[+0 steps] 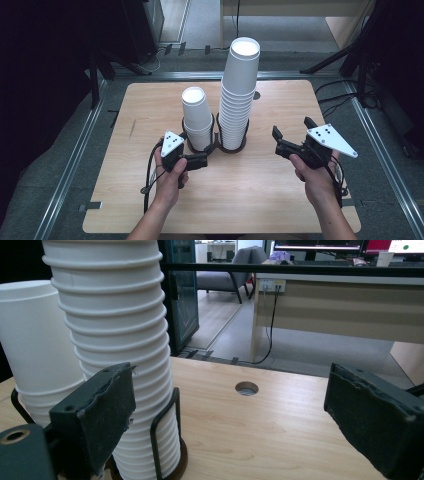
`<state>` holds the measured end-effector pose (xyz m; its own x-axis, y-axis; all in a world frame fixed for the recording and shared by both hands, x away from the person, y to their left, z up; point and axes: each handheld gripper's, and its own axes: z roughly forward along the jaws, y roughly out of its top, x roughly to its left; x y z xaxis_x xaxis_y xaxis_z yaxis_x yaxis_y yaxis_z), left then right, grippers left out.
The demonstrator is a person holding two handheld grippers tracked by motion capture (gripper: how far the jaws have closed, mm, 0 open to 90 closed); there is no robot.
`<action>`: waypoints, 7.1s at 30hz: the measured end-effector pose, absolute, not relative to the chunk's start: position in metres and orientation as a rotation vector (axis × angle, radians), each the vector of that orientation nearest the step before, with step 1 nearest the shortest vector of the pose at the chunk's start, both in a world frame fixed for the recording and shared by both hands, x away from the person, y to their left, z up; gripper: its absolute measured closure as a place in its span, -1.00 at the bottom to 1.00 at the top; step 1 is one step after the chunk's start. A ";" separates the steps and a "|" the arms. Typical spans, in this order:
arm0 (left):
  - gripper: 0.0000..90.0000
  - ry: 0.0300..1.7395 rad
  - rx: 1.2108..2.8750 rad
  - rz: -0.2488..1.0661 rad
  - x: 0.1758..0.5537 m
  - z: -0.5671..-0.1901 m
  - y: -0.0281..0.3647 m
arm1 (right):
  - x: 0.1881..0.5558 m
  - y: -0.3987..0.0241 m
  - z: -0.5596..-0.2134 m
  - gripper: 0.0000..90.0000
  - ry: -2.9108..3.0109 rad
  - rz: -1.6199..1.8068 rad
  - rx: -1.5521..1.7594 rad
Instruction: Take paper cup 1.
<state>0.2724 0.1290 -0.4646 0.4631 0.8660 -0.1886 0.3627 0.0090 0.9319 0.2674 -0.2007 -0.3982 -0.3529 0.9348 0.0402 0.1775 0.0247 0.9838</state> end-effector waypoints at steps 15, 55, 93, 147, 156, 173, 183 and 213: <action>-0.95 1.055 1.594 0.572 0.285 -0.460 0.099 | 0.286 -0.171 -0.376 -0.85 1.632 1.438 1.115; -0.95 1.011 1.546 0.839 0.321 -0.433 0.030 | 0.336 -0.107 -0.319 -0.85 1.700 1.519 1.028; -0.92 1.032 1.509 0.917 0.336 -0.435 0.017 | 0.358 -0.097 -0.311 -0.75 1.711 1.606 1.016; -0.92 1.026 1.532 0.921 0.334 -0.433 0.018 | 0.319 -0.137 -0.250 -0.70 1.450 1.726 0.959; -0.91 1.008 1.536 0.903 0.325 -0.431 0.023 | 0.302 -0.168 -0.263 -0.70 1.388 1.713 0.998; -0.95 0.932 1.547 0.812 0.281 -0.430 0.047 | 0.287 -0.206 -0.321 -0.71 1.396 1.622 1.087; -0.95 0.968 1.563 0.781 0.265 -0.448 0.068 | 0.289 -0.218 -0.370 -0.71 1.435 1.555 1.173; -0.95 1.050 1.659 0.721 0.217 -0.498 0.113 | 0.262 -0.203 -0.496 -0.72 1.609 1.308 1.189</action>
